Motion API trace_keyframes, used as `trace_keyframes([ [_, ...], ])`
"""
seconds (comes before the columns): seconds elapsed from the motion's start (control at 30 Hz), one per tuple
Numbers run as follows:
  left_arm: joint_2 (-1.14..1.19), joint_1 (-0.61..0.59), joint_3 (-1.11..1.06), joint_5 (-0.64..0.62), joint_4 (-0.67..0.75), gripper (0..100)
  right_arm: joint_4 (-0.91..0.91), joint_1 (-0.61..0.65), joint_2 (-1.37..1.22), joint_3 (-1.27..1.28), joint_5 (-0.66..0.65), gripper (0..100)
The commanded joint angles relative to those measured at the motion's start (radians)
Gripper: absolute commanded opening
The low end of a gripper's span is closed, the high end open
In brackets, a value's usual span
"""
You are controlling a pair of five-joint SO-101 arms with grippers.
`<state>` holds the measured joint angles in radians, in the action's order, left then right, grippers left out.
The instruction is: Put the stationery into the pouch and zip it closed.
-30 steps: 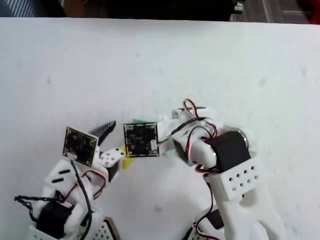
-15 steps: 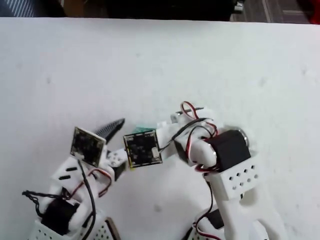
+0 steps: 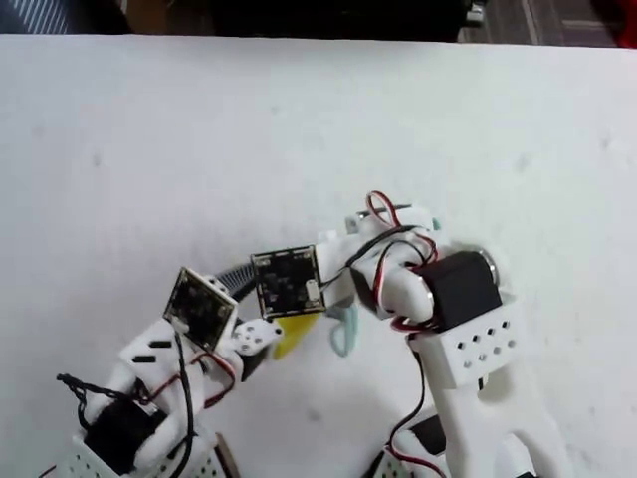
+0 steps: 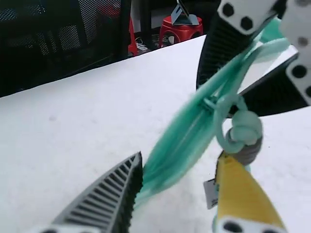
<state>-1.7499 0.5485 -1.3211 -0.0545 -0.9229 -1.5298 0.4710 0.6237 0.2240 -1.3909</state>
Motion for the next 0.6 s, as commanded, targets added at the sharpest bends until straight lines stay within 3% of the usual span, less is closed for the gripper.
trace_keyframes([
  [0.0,0.005,0.048,0.018,0.009,0.003,19,0.084,0.007,-0.004,-0.021,0.129,2.1],
  [0.2,0.005,0.048,0.012,0.072,0.035,2,0.082,0.005,0.005,-0.021,0.196,2.4],
  [0.43,0.005,0.048,0.015,0.078,0.038,2,0.036,0.005,0.007,-0.023,0.204,21.0],
  [0.57,0.005,0.050,0.015,0.078,0.038,2,0.041,0.015,0.010,-0.031,0.272,22.9],
])
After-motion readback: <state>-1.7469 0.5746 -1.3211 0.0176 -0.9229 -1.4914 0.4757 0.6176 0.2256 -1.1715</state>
